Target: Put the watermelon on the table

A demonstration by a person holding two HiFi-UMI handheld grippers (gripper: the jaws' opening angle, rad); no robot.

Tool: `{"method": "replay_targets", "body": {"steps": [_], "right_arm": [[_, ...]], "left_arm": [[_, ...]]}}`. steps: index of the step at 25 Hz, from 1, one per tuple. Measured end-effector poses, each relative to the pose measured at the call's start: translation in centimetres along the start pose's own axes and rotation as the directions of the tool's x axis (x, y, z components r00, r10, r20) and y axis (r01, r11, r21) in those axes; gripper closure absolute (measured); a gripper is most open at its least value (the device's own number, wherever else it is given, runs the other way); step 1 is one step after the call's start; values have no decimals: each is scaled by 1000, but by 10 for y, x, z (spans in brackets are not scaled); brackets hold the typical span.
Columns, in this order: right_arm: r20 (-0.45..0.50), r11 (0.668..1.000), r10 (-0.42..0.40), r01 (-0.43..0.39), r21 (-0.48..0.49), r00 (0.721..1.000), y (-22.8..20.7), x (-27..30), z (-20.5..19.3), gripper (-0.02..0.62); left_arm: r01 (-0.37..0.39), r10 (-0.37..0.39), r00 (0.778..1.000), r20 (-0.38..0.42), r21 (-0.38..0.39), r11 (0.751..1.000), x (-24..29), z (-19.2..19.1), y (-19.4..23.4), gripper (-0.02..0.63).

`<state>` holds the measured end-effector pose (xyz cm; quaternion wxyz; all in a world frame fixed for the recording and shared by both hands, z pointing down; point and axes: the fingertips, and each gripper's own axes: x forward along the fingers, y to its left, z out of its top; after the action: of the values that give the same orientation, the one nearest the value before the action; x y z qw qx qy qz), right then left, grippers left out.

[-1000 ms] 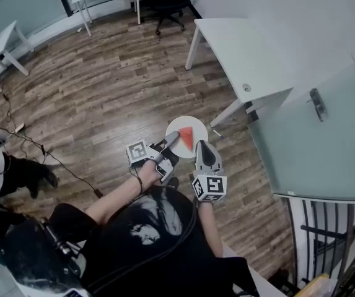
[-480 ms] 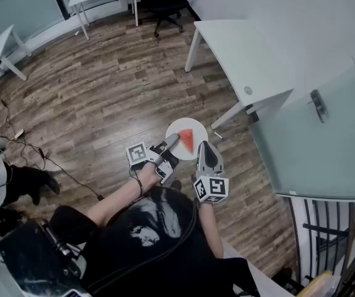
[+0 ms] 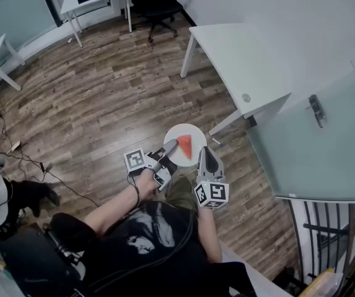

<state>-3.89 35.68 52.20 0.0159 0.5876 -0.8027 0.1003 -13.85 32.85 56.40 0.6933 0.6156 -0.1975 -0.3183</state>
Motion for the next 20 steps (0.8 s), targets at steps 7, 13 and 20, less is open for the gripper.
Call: {"method": "replay_targets", "body": {"steps": [7, 13, 20], "right_arm": [[-29, 999, 17, -16, 27, 999, -51, 68, -4, 583], [-24, 998, 32, -31, 48, 999, -121, 130, 15, 583], [-56, 995, 93, -91, 38, 994, -185, 196, 29, 583]], "left_arm": [[-44, 45, 999, 23, -11, 999, 62, 38, 28, 565], [-61, 61, 998, -3, 13, 998, 154, 61, 43, 565], [-31, 31, 999, 22, 9, 999, 243, 88, 40, 565]]}}
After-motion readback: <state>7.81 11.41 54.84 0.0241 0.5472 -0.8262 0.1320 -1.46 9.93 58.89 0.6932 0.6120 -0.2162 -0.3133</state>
